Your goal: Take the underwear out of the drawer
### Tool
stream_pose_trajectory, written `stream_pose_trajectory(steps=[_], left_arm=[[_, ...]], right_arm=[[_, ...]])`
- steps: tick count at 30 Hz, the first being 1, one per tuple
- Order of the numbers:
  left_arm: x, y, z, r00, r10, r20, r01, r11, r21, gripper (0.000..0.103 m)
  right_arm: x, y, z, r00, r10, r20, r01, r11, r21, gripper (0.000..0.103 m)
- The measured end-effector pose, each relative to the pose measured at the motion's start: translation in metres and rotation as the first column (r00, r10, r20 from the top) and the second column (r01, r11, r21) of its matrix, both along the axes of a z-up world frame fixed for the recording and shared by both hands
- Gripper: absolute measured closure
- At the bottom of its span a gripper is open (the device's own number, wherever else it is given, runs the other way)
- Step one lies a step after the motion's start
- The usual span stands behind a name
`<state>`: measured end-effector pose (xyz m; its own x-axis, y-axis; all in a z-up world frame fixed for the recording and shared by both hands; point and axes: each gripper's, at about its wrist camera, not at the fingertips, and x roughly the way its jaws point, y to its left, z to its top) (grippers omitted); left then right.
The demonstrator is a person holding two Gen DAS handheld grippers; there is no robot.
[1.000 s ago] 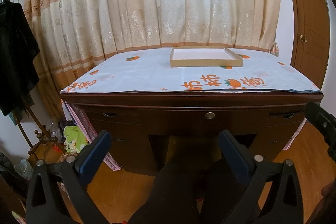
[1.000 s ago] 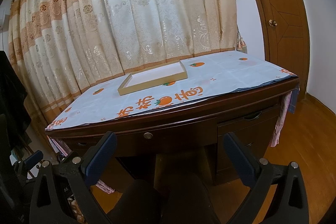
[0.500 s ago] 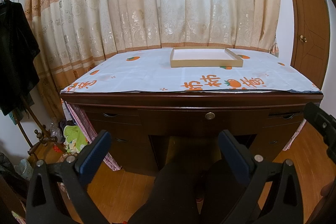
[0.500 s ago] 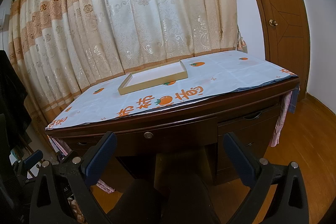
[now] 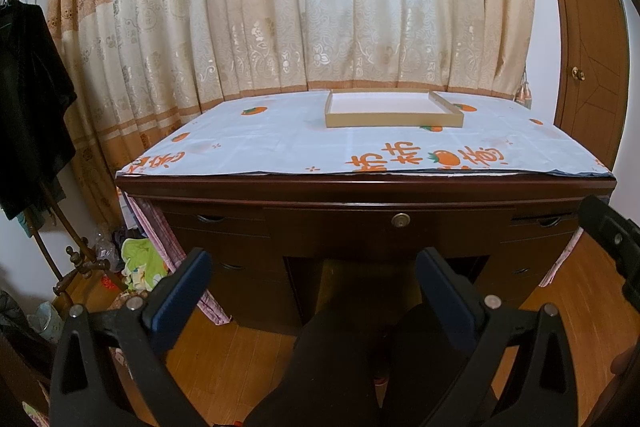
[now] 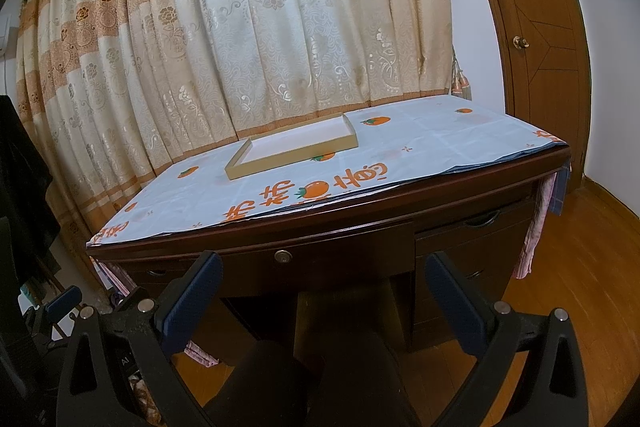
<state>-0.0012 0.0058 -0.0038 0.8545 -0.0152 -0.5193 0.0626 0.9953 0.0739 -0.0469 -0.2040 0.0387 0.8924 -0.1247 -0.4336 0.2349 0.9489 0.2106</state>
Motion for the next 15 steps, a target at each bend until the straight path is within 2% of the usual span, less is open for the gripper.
stream_pose_trajectory(steps=[9, 15], left_arm=[[0.001, 0.001, -0.001, 1.000, 0.003, -0.002, -0.003, 1.000, 0.000, 0.000], [0.008, 0.004, -0.005, 1.000, 0.014, -0.010, -0.013, 1.000, 0.012, 0.000]], right_arm=[[0.005, 0.001, -0.009, 0.999, 0.005, -0.032, -0.004, 1.000, 0.011, 0.000], [0.015, -0.002, -0.015, 0.997, 0.057, -0.048, -0.056, 0.998, 0.028, 0.000]])
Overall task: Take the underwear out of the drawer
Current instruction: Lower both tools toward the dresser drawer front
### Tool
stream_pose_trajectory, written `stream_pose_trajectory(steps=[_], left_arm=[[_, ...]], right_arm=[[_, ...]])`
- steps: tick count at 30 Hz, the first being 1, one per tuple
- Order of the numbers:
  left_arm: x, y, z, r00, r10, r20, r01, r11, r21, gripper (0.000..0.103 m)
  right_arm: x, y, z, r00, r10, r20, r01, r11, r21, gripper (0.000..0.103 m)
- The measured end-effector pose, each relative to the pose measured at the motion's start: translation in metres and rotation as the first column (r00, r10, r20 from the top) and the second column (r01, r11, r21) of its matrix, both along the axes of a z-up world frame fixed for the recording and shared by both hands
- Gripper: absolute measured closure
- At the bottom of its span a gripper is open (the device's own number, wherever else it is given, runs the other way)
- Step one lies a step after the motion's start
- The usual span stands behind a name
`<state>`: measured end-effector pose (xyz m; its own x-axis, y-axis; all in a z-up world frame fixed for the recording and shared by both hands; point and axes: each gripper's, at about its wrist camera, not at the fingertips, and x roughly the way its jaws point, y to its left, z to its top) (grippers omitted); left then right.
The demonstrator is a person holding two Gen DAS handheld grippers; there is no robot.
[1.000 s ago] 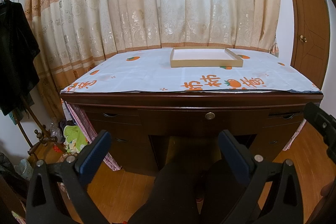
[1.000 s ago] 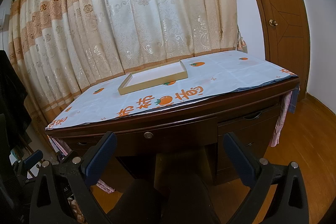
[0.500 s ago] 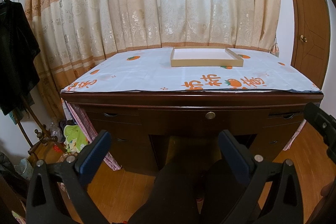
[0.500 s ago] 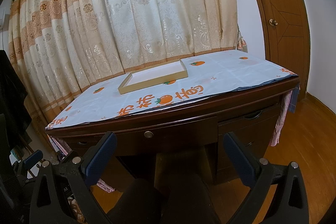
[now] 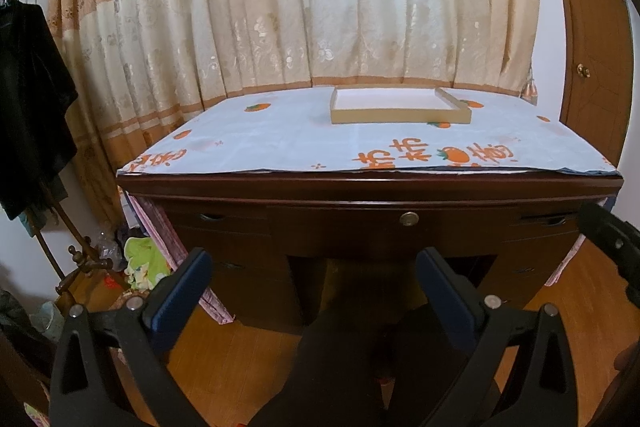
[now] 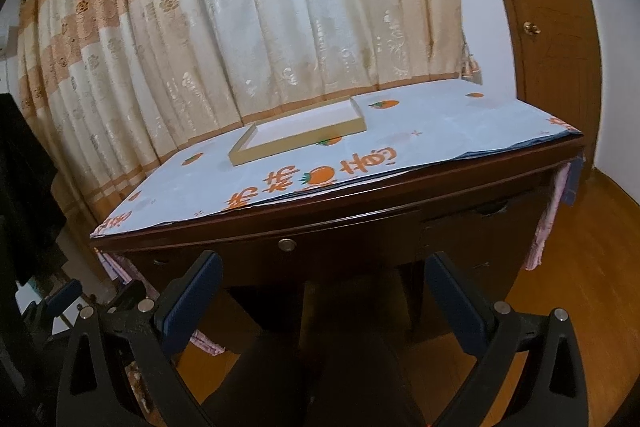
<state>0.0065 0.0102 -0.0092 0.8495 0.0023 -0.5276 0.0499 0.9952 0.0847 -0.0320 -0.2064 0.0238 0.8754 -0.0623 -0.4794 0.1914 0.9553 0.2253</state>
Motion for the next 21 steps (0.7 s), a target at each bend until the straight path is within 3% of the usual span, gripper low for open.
stream_pose_trajectory(steps=[6, 21], left_arm=[[0.020, -0.001, -0.010, 1.000, -0.010, -0.008, 0.010, 1.000, 0.009, 0.000], [0.094, -0.006, -0.053, 0.988, 0.027, -0.150, -0.022, 0.999, 0.033, 0.000]], right_arm=[[0.017, -0.009, -0.007, 0.999, 0.021, -0.026, -0.022, 0.999, -0.028, 0.000], [0.068, -0.059, -0.039, 0.996, -0.043, -0.084, 0.042, 0.999, -0.007, 0.001]])
